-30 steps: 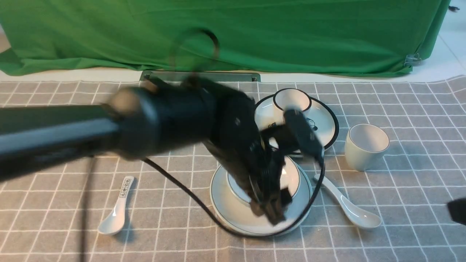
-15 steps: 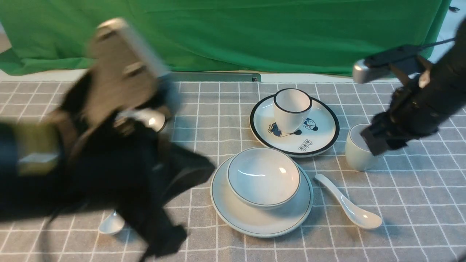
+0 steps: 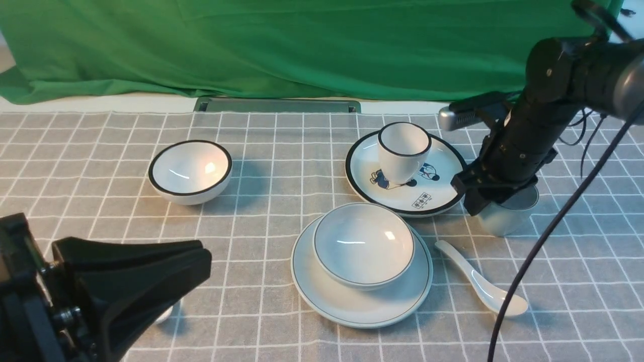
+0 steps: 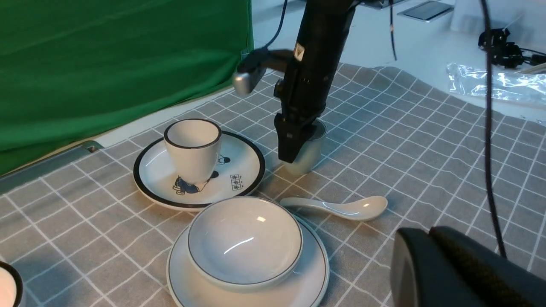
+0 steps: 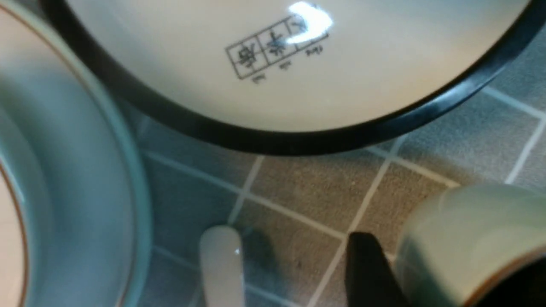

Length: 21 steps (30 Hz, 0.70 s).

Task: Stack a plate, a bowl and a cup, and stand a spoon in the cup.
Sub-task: Use the right arm to grab a blue teacup, then use the right arm to put the blue teacup into the blue rice bowl in the middle

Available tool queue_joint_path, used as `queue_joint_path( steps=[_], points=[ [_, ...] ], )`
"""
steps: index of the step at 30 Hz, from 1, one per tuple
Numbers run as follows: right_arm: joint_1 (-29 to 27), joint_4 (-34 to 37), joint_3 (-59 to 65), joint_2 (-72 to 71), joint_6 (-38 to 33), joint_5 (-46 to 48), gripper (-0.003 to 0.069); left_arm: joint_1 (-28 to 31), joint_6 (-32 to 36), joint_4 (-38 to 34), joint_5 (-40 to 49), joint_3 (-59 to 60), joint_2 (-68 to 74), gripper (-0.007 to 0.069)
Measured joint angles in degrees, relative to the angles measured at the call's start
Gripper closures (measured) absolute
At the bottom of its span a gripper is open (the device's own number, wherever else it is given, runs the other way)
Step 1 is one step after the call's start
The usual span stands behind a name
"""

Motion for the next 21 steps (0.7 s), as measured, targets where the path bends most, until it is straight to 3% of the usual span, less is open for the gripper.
queue_joint_path(
  steps=[2, 3, 4, 9, 15, 19, 21],
  points=[
    [0.0, -0.06, -0.13, 0.18, -0.8, 0.73, 0.0452, 0.0, -0.06, 0.0, 0.18, 0.01, 0.0, 0.0616],
    [0.0, -0.06, -0.13, 0.06, -1.09, 2.3, 0.0542, 0.0, -0.06, 0.0, 0.39, 0.08, 0.0, 0.0615],
    [0.0, -0.22, -0.19, -0.26, -1.29, 2.82, 0.0565, 0.0, -0.06, 0.06, 0.77, 0.08, 0.0, 0.0615],
    [1.58, 0.42, -0.19, -6.23, -0.89, 8.29, 0.0568, 0.0, -0.23, 1.68, 2.97, 0.08, 0.0, 0.0615],
    [16.94, 5.49, -0.58, -15.43, -1.02, 10.16, 0.0567, 0.0, -0.25, 2.8, 3.49, 0.12, 0.0, 0.0615],
    [24.18, 6.43, -0.62, -11.66, -0.89, 7.01, 0.0567, 0.0, -0.25, 2.84, 3.67, 0.12, 0.0, 0.0615],
    [24.87, 6.37, -0.7, -9.42, -0.53, 5.35, 0.0567, 0.0, -0.25, 2.84, 3.96, 0.12, 0.0, 0.0615]
  ],
)
